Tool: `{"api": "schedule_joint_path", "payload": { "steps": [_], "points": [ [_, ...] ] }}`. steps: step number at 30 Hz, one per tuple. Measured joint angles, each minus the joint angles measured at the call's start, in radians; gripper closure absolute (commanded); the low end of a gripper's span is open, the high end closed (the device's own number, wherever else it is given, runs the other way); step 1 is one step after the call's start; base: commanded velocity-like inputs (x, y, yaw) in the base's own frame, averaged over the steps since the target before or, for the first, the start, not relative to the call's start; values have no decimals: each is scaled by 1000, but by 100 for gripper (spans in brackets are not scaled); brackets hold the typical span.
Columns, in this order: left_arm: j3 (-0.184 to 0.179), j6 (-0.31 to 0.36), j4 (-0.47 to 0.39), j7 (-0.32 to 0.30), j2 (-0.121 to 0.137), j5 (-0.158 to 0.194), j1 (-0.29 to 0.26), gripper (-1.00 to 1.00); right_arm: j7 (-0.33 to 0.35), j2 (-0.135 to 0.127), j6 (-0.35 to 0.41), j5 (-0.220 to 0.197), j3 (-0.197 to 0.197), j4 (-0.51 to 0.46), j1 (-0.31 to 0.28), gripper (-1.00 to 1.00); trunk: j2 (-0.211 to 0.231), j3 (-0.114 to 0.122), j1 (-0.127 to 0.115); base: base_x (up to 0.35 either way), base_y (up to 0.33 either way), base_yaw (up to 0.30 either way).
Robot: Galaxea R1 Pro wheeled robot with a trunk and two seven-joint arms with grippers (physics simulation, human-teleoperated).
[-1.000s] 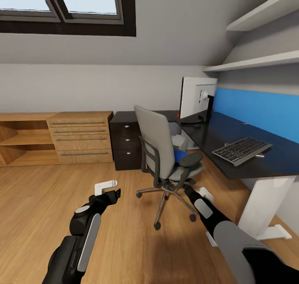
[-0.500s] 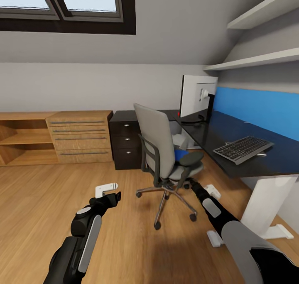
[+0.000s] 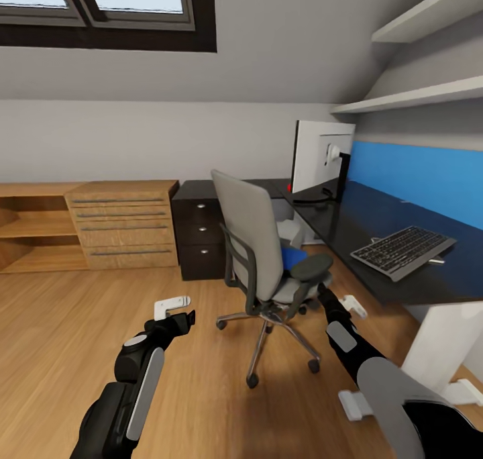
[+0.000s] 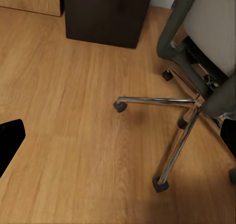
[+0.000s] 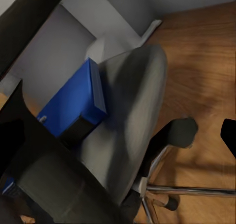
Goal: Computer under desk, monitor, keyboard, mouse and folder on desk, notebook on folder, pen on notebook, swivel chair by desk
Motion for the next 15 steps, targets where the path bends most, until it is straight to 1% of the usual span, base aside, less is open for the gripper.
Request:
{"api": "schedule_joint_path", "payload": {
  "steps": [3, 6, 7, 8, 11, 13, 15],
  "points": [
    [0, 0, 0, 0, 0, 0, 0, -100, -6, 0, -1, 0, 1, 1, 0, -100, 0, 0, 0, 158, -96, 0],
    [0, 0, 0, 0, 0, 0, 0, -100, -28, 0, -2, -1, 2, 2, 0, -100, 0, 0, 0, 179, -99, 0],
    [1, 1, 1, 0, 1, 0, 0, -100, -45, 0, -2, -2, 2, 3, 0, -100, 0, 0, 0, 192, -73, 0],
    [1, 1, 1, 0, 1, 0, 0, -100, -80, 0, -1, -1, 4, 4, 0, -100, 0, 0, 0, 123, -47, 0],
    [2, 2, 1, 0, 1, 0, 0, -100, -123, 1, 10, 1, 6, 3, 0, -100, 0, 0, 0, 61, -23, 0],
    [2, 2, 1, 0, 1, 0, 0, -100, -160, 1, 44, 3, 9, 2, 0, -100, 0, 0, 0, 17, -6, 0],
    [3, 2, 1, 0, 1, 0, 0, -100, -175, 1, 73, 6, 10, 0, 0, -100, 0, 0, 0, 47, -3, 0]
  ]
}}
